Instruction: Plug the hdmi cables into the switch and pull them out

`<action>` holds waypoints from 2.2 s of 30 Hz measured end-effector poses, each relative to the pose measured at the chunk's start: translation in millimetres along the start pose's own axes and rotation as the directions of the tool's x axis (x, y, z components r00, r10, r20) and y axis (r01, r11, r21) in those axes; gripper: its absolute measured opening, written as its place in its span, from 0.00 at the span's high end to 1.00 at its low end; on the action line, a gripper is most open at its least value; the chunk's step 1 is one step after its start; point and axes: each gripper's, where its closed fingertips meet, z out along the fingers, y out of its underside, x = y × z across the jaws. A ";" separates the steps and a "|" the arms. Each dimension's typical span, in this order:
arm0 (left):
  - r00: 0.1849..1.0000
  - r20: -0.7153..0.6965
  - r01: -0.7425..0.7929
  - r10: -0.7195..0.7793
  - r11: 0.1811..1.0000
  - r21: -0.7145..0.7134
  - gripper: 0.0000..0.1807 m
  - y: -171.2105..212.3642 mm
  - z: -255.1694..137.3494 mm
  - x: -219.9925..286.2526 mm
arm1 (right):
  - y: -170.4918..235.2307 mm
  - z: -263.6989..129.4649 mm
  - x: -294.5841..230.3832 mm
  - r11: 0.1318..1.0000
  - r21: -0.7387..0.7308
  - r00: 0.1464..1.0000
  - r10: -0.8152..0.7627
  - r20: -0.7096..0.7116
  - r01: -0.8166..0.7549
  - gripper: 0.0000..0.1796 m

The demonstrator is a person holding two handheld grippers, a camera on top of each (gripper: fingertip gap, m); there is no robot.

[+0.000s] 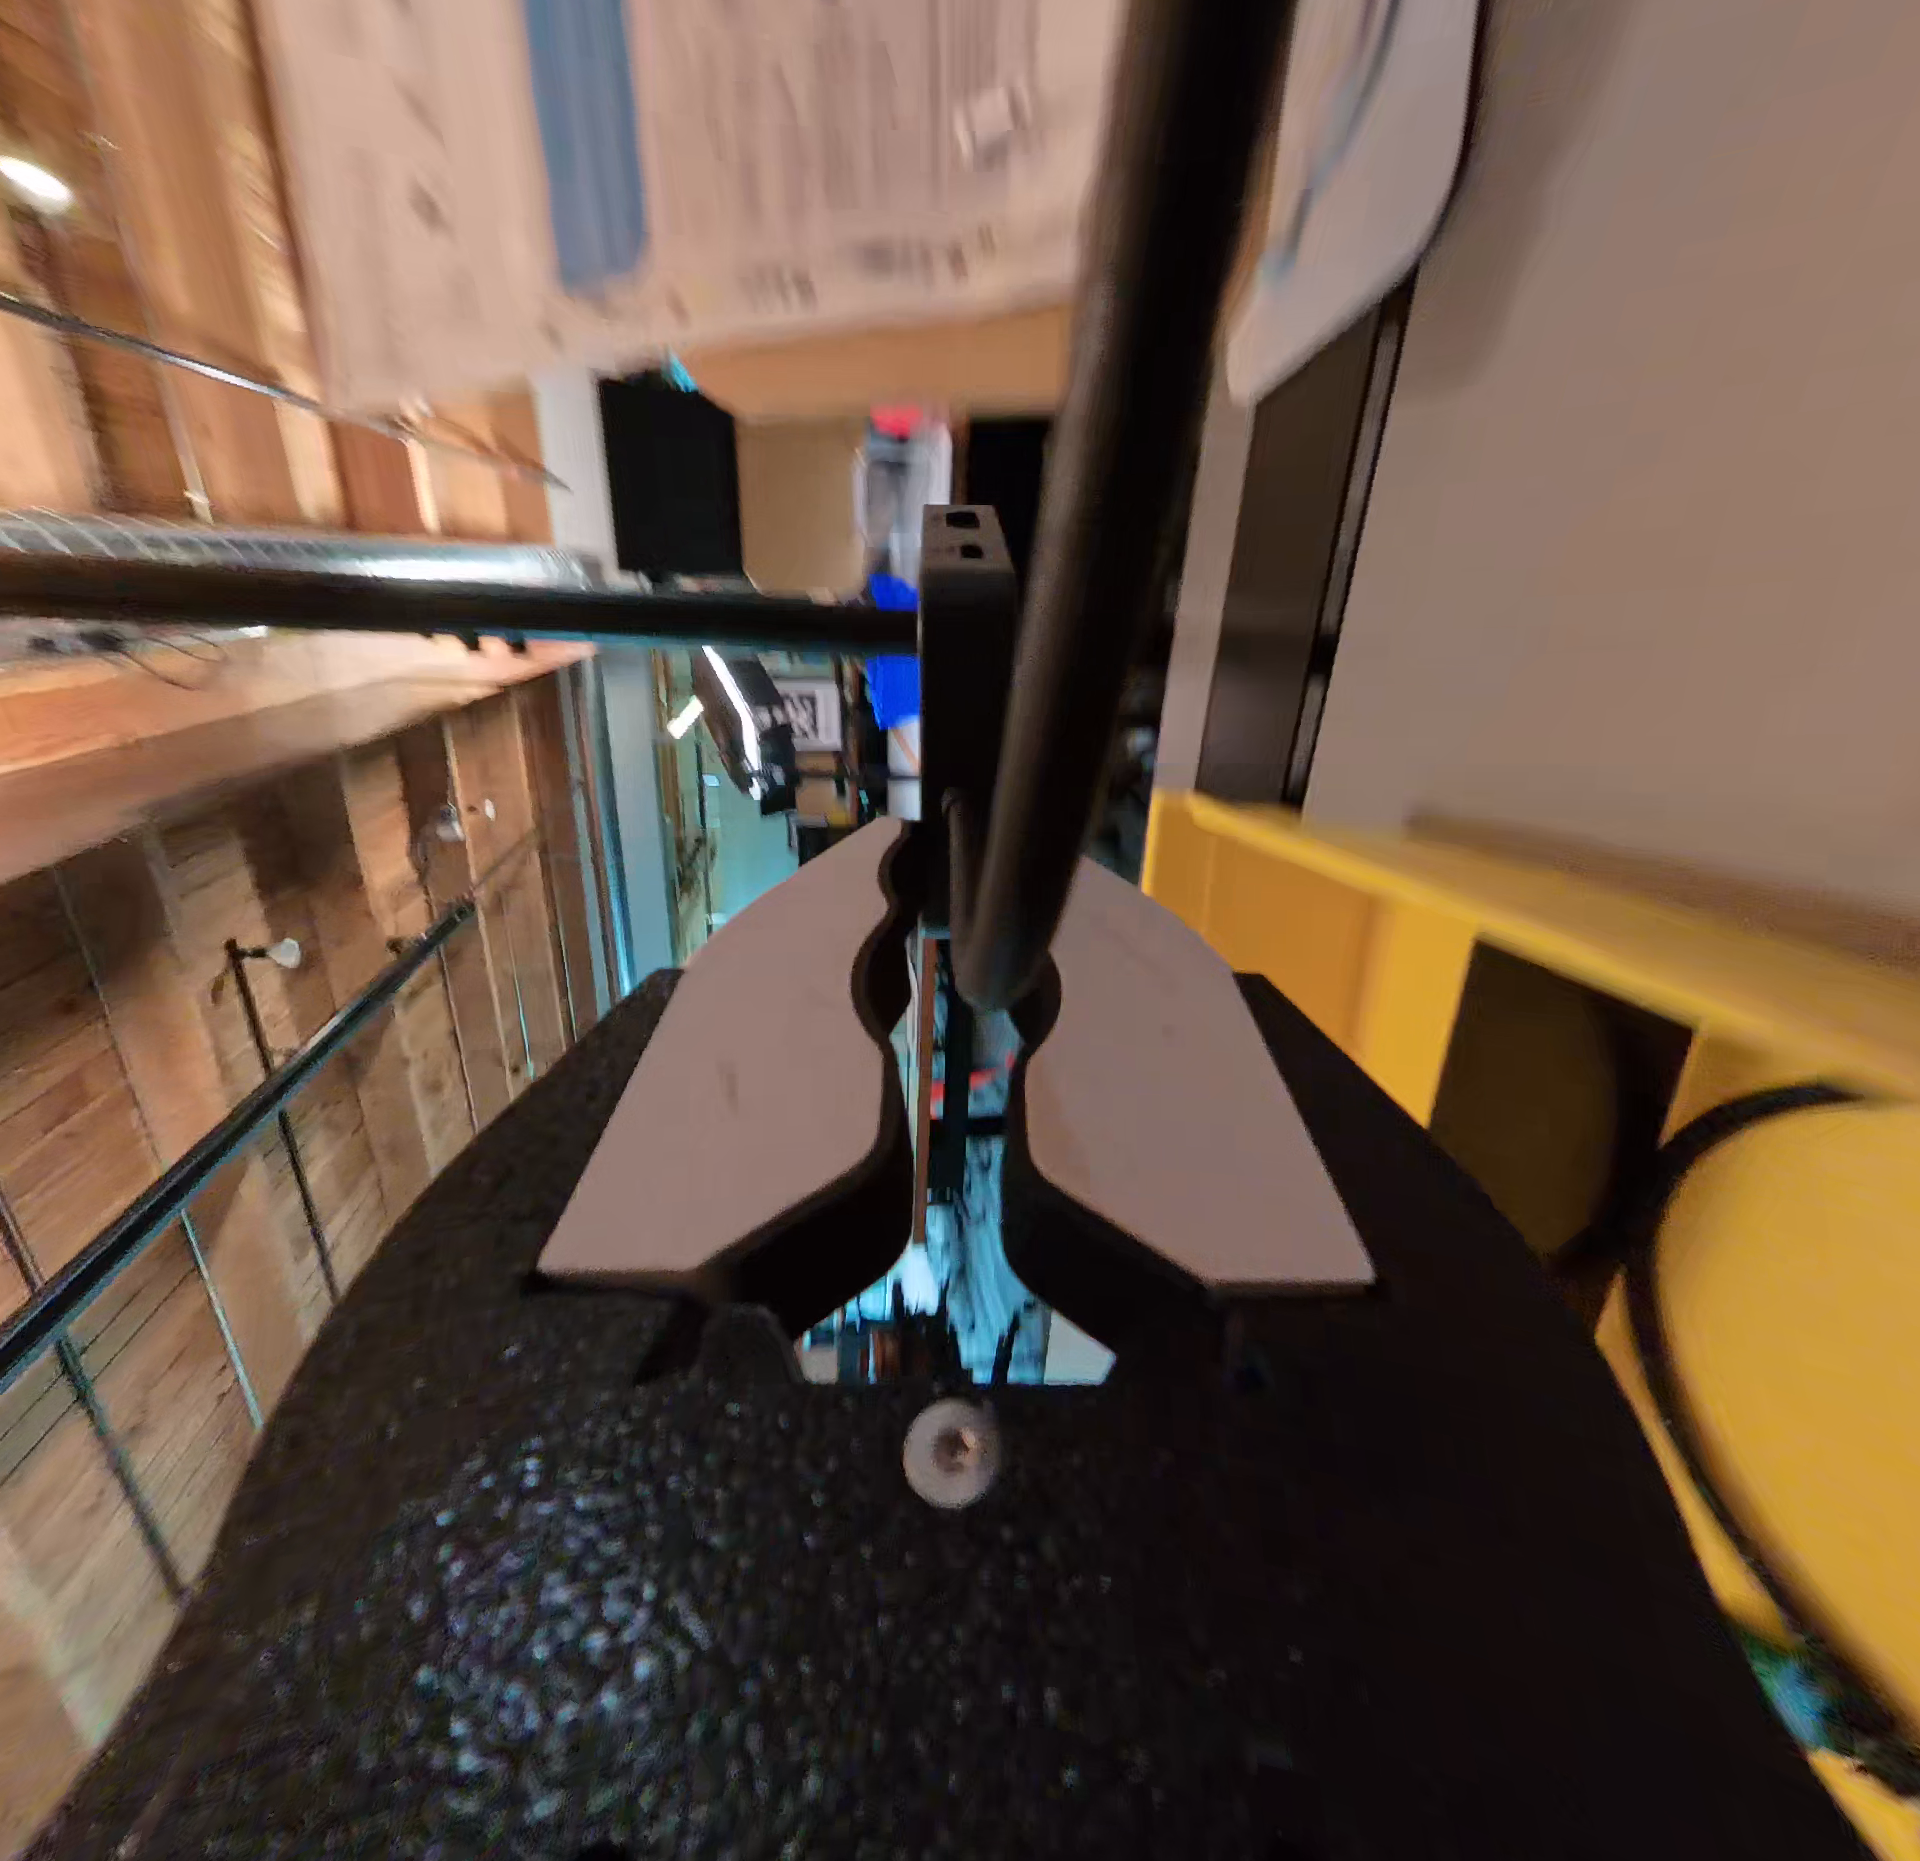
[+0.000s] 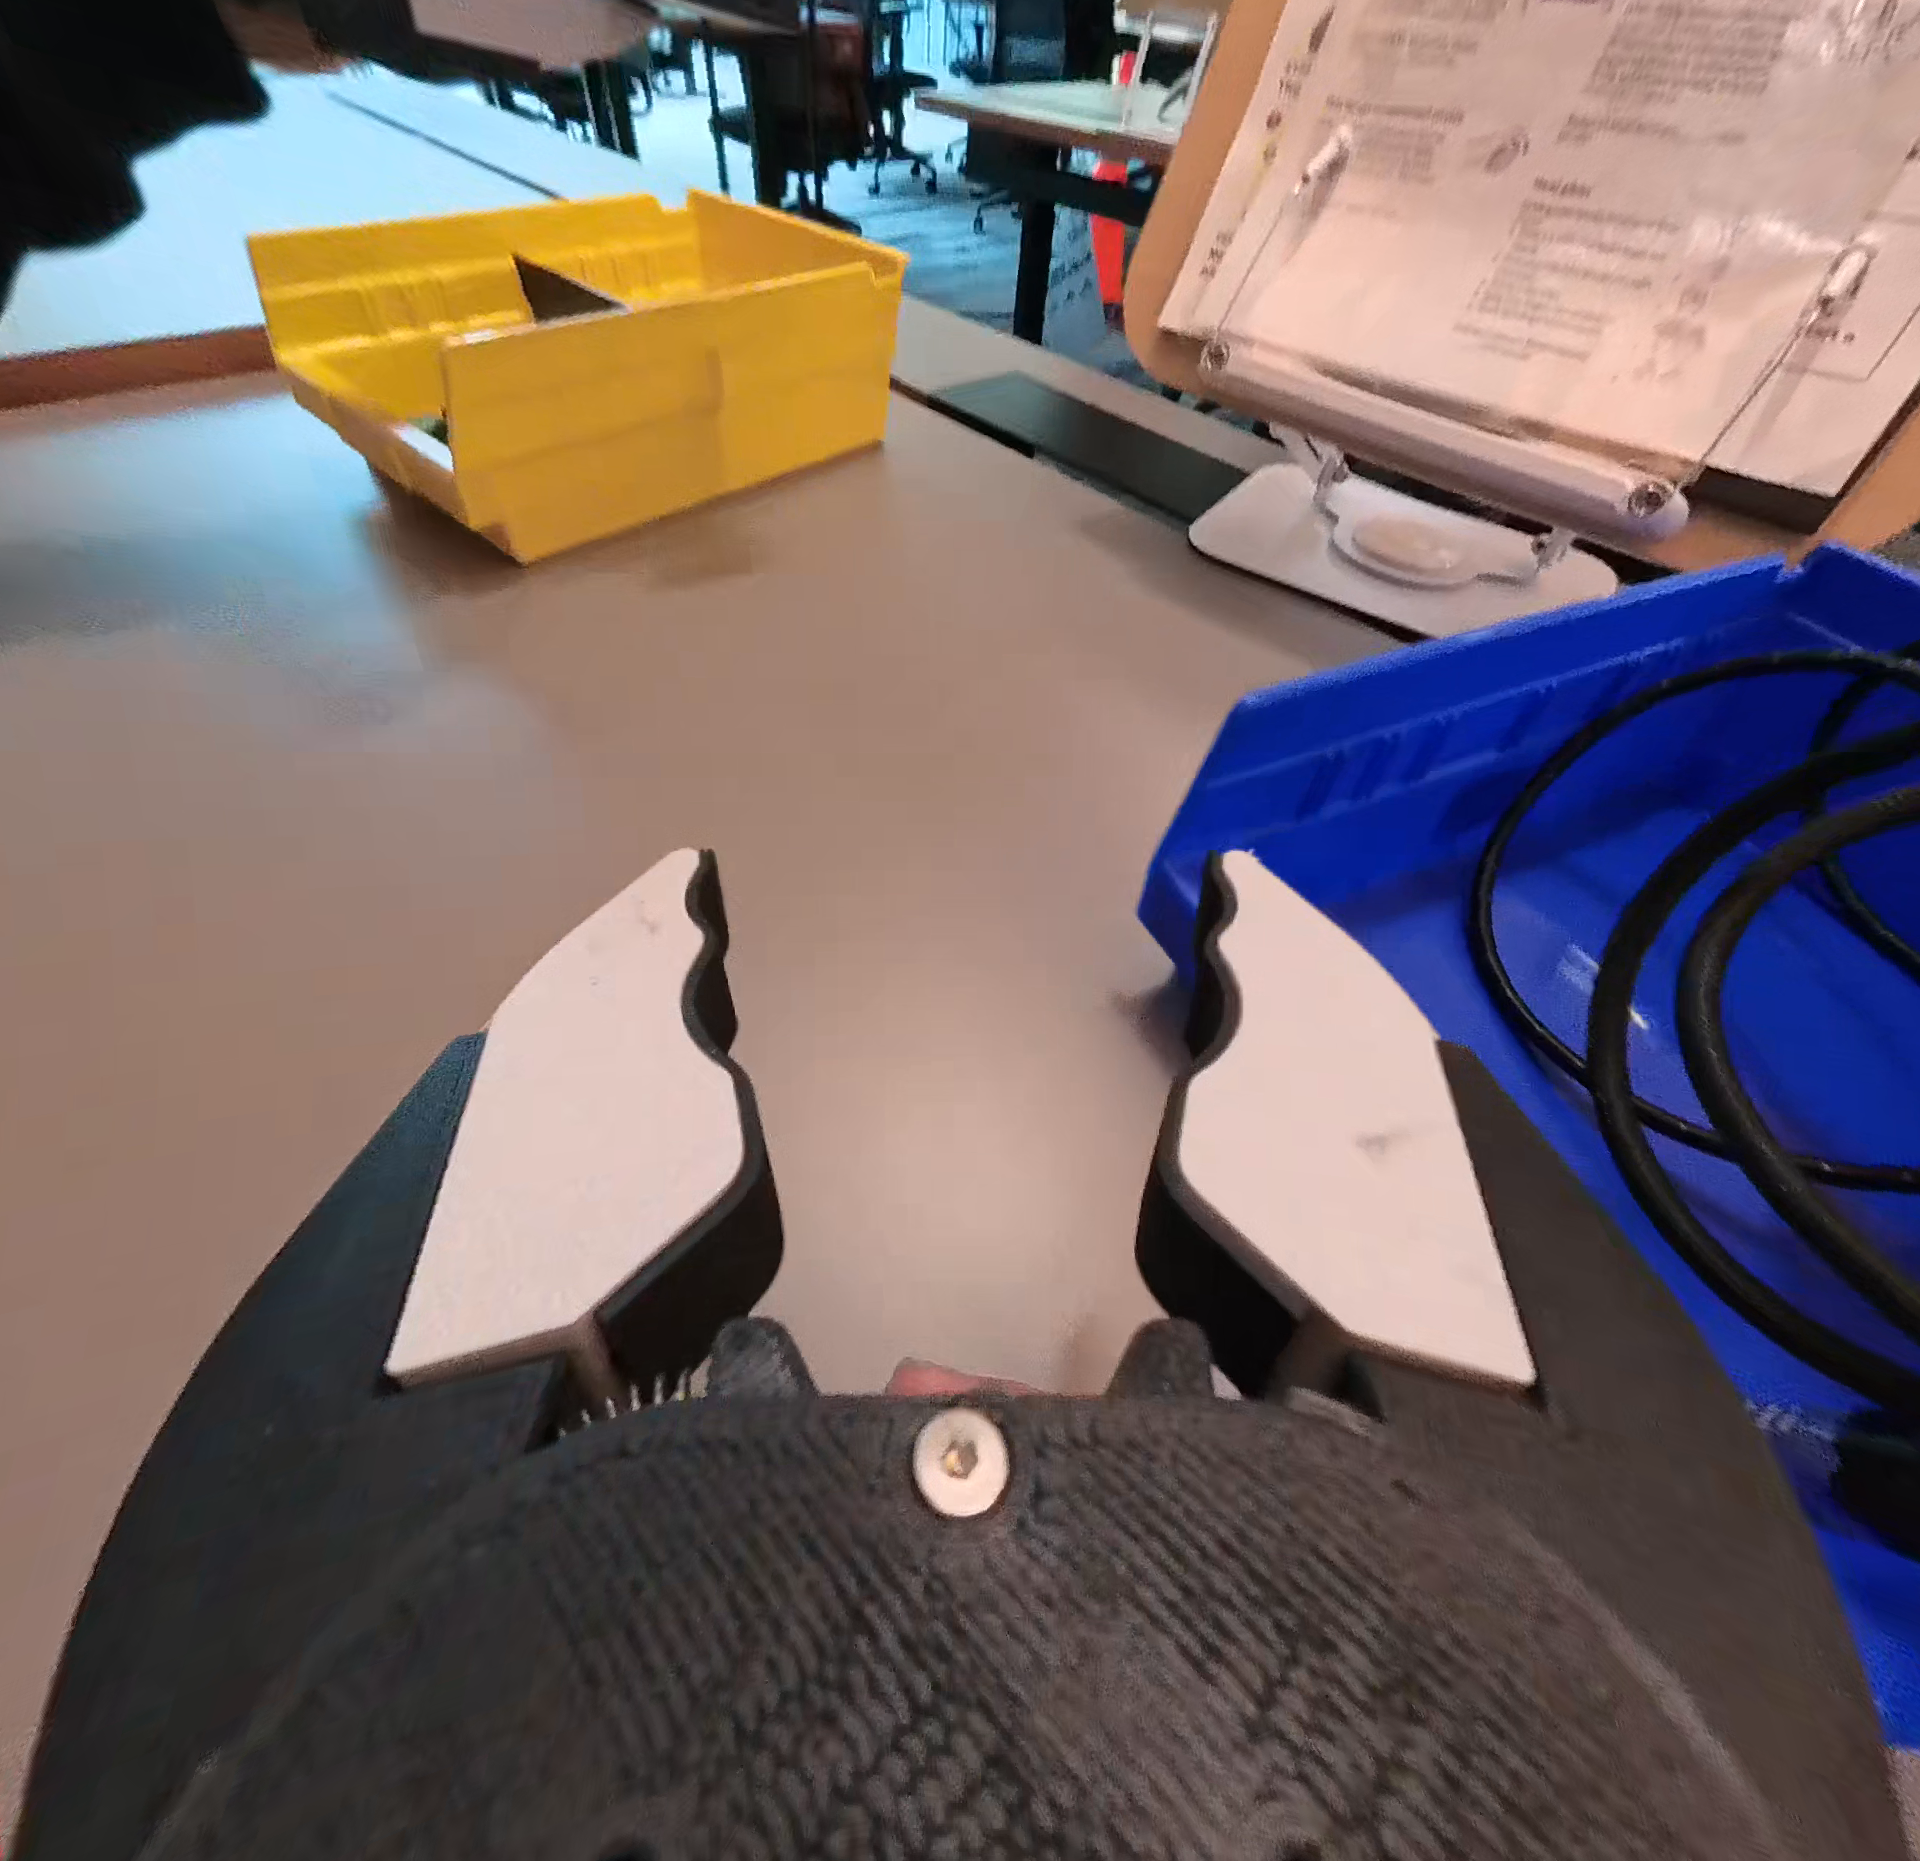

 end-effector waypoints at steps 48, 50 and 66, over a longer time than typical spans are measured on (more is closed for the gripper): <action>0.441 -0.579 0.897 -0.686 0.325 0.299 0.74 -275.0 -142.6 138.0 | -65.0 -5.7 -52.2 0.822 0.228 0.842 -0.454 -0.292 0.522 0.63; 0.338 -0.598 0.941 -0.727 0.263 0.212 0.73 -240.9 -136.2 127.9 | -55.2 -7.4 -43.3 0.788 0.117 0.779 -0.554 -0.293 0.604 0.63; 0.100 -0.732 0.898 -0.674 0.377 -0.225 0.80 -315.4 -133.1 122.1 | -35.9 24.0 -73.7 0.467 -0.213 0.394 -0.865 -0.312 0.858 0.63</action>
